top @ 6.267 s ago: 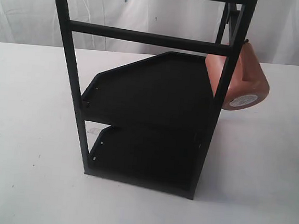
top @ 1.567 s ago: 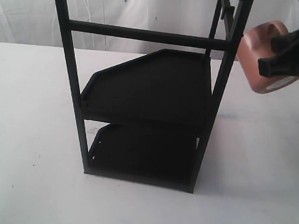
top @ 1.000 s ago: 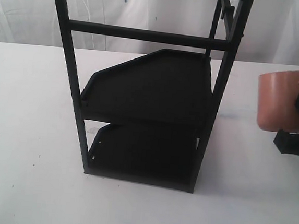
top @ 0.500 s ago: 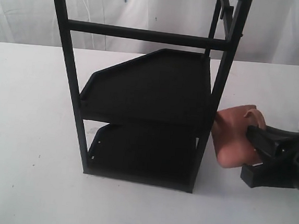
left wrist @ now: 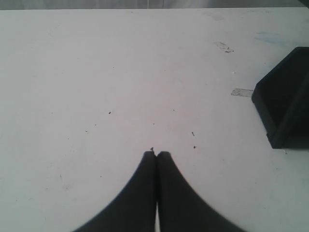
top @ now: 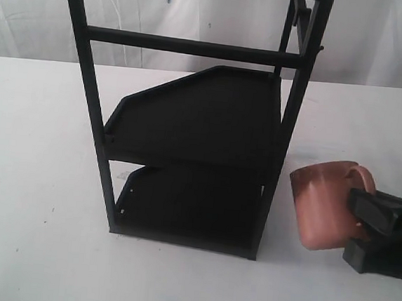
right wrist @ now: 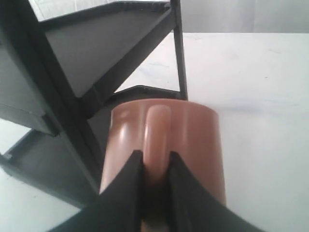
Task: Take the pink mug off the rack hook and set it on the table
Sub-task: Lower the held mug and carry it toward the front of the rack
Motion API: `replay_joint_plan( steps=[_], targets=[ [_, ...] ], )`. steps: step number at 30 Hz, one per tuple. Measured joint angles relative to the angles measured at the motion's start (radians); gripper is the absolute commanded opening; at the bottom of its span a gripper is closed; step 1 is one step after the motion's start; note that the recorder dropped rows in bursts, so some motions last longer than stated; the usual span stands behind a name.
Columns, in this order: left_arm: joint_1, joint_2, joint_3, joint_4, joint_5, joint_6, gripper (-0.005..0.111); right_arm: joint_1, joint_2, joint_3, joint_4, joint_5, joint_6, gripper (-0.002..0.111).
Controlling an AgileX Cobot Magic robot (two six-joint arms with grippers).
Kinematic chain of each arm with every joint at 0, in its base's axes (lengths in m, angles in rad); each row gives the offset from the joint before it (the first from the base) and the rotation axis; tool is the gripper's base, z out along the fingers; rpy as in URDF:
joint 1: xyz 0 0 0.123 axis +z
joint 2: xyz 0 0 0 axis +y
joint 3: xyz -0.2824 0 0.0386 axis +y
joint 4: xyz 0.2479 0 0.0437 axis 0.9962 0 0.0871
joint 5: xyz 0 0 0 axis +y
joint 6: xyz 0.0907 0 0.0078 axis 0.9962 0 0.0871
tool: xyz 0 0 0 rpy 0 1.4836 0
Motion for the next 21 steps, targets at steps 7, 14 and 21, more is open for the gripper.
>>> replay_joint_plan(
  steps=[7,14,21],
  targets=[
    [0.0,0.0,0.0,0.0,0.0,0.0,0.0,0.025,-0.09,0.059,-0.404,-0.123,0.34,0.0],
    [0.0,0.0,0.0,0.0,0.0,0.0,0.0,0.031,-0.079,0.051,-0.519,-0.32,0.377,0.0],
    [0.0,0.0,0.0,0.0,0.0,0.0,0.0,0.031,-0.044,0.033,-0.598,-0.437,0.379,0.0]
  ],
)
